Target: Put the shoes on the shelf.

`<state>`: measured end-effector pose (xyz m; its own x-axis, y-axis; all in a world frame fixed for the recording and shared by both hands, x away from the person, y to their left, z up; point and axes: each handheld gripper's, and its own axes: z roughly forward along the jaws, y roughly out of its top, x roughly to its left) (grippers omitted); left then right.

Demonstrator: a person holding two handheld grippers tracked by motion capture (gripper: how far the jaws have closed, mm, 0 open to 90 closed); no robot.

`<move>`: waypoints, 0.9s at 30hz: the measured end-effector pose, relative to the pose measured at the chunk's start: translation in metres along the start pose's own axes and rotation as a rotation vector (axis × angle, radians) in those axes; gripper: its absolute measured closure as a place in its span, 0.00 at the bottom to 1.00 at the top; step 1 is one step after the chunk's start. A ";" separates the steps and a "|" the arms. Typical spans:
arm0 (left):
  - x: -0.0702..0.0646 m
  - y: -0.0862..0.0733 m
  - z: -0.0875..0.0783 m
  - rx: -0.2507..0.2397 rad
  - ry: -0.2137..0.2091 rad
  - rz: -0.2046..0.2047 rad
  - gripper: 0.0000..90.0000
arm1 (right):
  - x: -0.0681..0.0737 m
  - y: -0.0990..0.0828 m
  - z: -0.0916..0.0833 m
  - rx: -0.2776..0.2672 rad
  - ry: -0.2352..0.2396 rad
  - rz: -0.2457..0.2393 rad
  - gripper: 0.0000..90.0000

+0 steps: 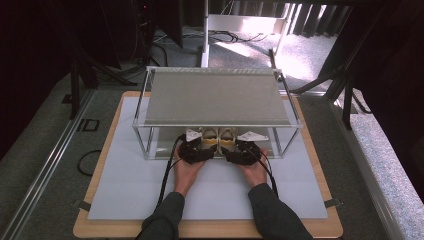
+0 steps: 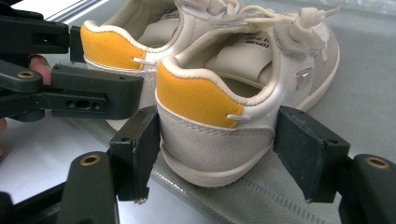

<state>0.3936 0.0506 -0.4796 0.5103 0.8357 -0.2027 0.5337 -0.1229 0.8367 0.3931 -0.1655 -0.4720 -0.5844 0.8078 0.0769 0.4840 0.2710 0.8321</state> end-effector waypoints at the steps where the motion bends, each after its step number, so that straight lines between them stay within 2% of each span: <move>1: 0.000 0.000 0.000 0.000 -0.002 0.002 0.29 | 0.000 0.000 0.000 0.000 0.000 0.000 0.36; 8: 0.000 0.001 0.002 -0.004 0.004 -0.007 0.29 | -0.003 -0.002 -0.002 -0.005 0.018 0.015 0.37; 15: -0.003 0.000 0.003 -0.009 0.019 -0.018 0.29 | -0.005 -0.002 -0.002 -0.007 0.023 0.000 0.37; 22: -0.001 0.000 0.003 -0.009 0.006 -0.027 0.28 | -0.007 0.000 -0.001 0.002 0.022 -0.029 0.37; 25: 0.001 0.000 0.004 0.006 0.008 -0.048 0.23 | -0.006 0.000 -0.001 0.004 0.018 -0.030 0.36; 27: 0.002 -0.001 -0.001 -0.004 0.010 -0.054 0.19 | -0.005 0.000 -0.002 0.002 0.007 -0.037 0.36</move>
<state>0.3939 0.0526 -0.4803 0.4739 0.8464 -0.2428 0.5579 -0.0753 0.8265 0.3949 -0.1709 -0.4713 -0.6064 0.7936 0.0503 0.4637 0.3015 0.8331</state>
